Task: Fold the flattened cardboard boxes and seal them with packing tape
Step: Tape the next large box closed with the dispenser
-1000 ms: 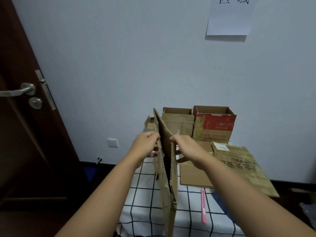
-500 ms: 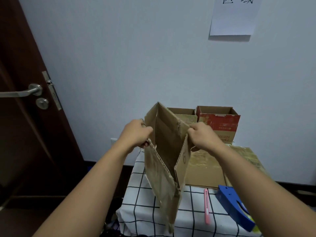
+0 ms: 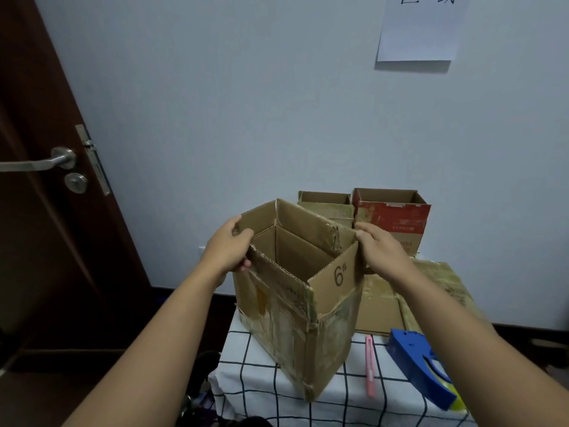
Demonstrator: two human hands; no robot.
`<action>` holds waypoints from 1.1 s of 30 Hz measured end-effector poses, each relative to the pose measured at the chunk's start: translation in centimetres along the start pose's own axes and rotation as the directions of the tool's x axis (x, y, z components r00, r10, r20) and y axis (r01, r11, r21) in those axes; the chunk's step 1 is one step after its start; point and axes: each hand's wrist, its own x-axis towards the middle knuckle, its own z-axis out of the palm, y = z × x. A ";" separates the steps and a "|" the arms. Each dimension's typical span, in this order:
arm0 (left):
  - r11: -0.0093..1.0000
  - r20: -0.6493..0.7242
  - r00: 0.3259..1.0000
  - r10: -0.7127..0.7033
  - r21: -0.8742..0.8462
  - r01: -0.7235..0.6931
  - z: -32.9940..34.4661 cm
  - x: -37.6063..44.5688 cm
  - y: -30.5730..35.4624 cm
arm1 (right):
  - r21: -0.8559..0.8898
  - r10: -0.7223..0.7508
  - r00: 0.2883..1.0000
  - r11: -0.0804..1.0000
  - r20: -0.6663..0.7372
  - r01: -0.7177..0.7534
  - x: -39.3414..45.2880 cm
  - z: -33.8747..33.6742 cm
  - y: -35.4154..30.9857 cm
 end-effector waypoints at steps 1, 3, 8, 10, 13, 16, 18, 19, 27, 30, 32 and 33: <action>1.000 0.005 1.000 0.007 -0.014 -0.007 0.1 0.0 -0.3 | 0.035 -0.014 0.999 0.999 -0.044 0.016 -0.5 0.2 0.4; 0.999 -0.002 1.000 0.004 -0.043 -0.004 0.3 0.0 -0.9 | 0.121 -0.024 0.993 0.992 -0.116 0.038 -2.3 0.9 1.4; 1.000 -0.192 0.981 0.007 -0.011 -0.009 0.4 0.8 -2.1 | 0.317 0.030 0.976 0.947 -0.214 0.040 -7.2 4.3 4.9; 0.989 -0.268 0.963 -0.035 -0.147 -0.005 0.4 1.5 -2.4 | 0.364 0.095 0.969 0.931 -0.229 -0.005 -9.2 5.8 5.7; 0.938 -0.214 0.967 -0.136 -0.342 0.056 0.3 2.7 -3.7 | 0.404 0.127 0.973 0.914 -0.193 -0.040 -11.3 8.0 6.4; 0.882 -0.064 0.973 -0.220 -0.439 0.170 0.4 3.7 -5.1 | 0.426 0.124 0.987 0.902 -0.104 -0.069 -11.5 9.5 6.3; 0.876 -0.004 0.975 -0.224 -0.439 0.200 0.5 3.7 -5.4 | 0.437 0.108 0.991 0.898 -0.081 -0.062 -11.0 9.6 6.0; 0.873 0.012 0.976 -0.216 -0.446 0.199 0.5 3.6 -5.3 | 0.435 0.092 0.993 0.899 -0.080 -0.049 -10.7 9.6 5.8; 0.896 -0.047 0.996 -0.078 -0.442 0.050 0.1 1.5 -4.2 | 0.435 -0.013 0.999 0.900 0.031 -0.002 -5.5 8.1 3.3; 0.907 -0.079 0.996 -0.040 -0.421 0.003 0.0 0.6 -4.6 | 0.457 0.009 1.000 0.889 0.024 -0.019 -4.2 8.0 3.4; 0.914 -0.115 0.993 -0.017 -0.404 -0.032 0.0 -0.1 -4.8 | 0.490 0.039 0.999 0.871 -0.030 -0.019 -3.0 7.8 3.4; 0.911 -0.140 0.990 -0.013 -0.410 -0.046 0.0 -0.3 -4.9 | 0.514 0.058 0.996 0.857 -0.071 -0.013 -2.3 7.5 3.3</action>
